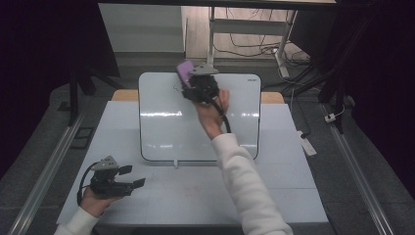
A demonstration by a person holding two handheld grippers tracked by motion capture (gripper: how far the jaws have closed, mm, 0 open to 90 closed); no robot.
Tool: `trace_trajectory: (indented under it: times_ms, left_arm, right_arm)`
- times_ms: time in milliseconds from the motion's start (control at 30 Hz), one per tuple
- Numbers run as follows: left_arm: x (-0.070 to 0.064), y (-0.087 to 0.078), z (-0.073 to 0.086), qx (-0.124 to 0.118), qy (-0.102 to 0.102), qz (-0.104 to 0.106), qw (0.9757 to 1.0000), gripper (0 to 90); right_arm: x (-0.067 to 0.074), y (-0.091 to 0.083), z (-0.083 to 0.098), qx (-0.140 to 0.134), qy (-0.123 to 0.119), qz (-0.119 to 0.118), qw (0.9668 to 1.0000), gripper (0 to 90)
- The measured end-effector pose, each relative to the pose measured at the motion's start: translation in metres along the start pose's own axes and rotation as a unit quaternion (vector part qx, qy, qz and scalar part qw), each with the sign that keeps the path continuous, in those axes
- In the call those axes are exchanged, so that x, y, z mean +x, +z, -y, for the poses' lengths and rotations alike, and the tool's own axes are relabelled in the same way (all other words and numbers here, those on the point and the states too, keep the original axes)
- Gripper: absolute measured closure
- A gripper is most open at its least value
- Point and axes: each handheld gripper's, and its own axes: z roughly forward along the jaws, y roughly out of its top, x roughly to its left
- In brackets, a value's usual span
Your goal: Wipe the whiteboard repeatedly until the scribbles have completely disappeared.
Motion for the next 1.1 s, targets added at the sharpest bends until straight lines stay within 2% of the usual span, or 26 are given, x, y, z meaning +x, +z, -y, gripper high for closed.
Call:
trace_trajectory:
  times_ms: [167, 233, 267, 300, 333, 400, 533, 667, 767, 833, 933, 1000, 1100]
  left_arm:
    - [0.001, 0.0, 0.0, 0.002, -0.002, -0.001, 1.0, 20.9]
    - [0.0, 0.001, 0.0, 0.003, 0.0, 0.0, 1.0, 20.9]
    - [0.0, 0.001, 0.0, 0.003, 0.0, -0.001, 1.0, 20.9]
    - [0.0, 0.0, 0.0, 0.002, 0.0, 0.0, 1.0, 20.9]
    - [0.0, 0.0, 0.0, 0.002, -0.001, -0.001, 1.0, 20.9]
    - [0.0, 0.0, 0.0, 0.001, -0.001, 0.0, 1.0, 20.9]
    - [0.001, 0.002, 0.0, 0.002, -0.001, 0.0, 1.0, 20.9]
    - [0.001, 0.003, -0.001, 0.003, -0.001, 0.002, 1.0, 20.9]
    - [0.001, 0.003, -0.001, 0.004, -0.002, 0.002, 1.0, 20.9]
    - [0.0, 0.003, -0.002, 0.004, -0.001, 0.001, 1.0, 20.9]
    - [-0.001, 0.004, -0.002, 0.005, -0.001, 0.001, 1.0, 20.9]
    - [-0.001, 0.004, -0.003, 0.003, 0.0, 0.001, 1.0, 20.9]
    - [-0.001, 0.004, -0.003, 0.002, 0.001, 0.001, 1.0, 20.9]
  right_arm:
    - [0.049, 0.022, -0.007, 0.012, -0.031, -0.059, 0.9977, 40.1]
    - [0.058, 0.024, -0.007, 0.014, -0.051, -0.056, 0.9971, 40.0]
    - [0.056, 0.023, -0.007, 0.014, -0.049, -0.058, 0.997, 40.0]
    - [0.052, 0.022, -0.007, 0.015, -0.036, -0.062, 0.9973, 40.0]
    - [0.046, 0.019, -0.007, 0.014, -0.029, -0.057, 0.9979, 40.0]
    - [0.029, 0.011, -0.005, 0.011, -0.024, -0.033, 0.9991, 40.0]
    - [-0.017, -0.01, 0.001, 0.005, 0.003, 0.016, 0.9999, 40.0]
    - [-0.059, -0.033, 0.014, 0.006, 0.027, 0.062, 0.9977, 40.0]
    - [-0.079, -0.046, 0.025, 0.007, 0.043, 0.08, 0.9958, 40.0]
    - [-0.084, -0.05, 0.027, 0.008, 0.047, 0.083, 0.9954, 40.0]
    - [-0.078, -0.047, 0.025, 0.009, 0.038, 0.088, 0.9954, 40.0]
    - [-0.069, -0.04, 0.02, 0.006, 0.037, 0.074, 0.9965, 40.0]
    - [-0.043, -0.023, 0.01, 0.003, 0.02, 0.05, 0.9985, 40.1]
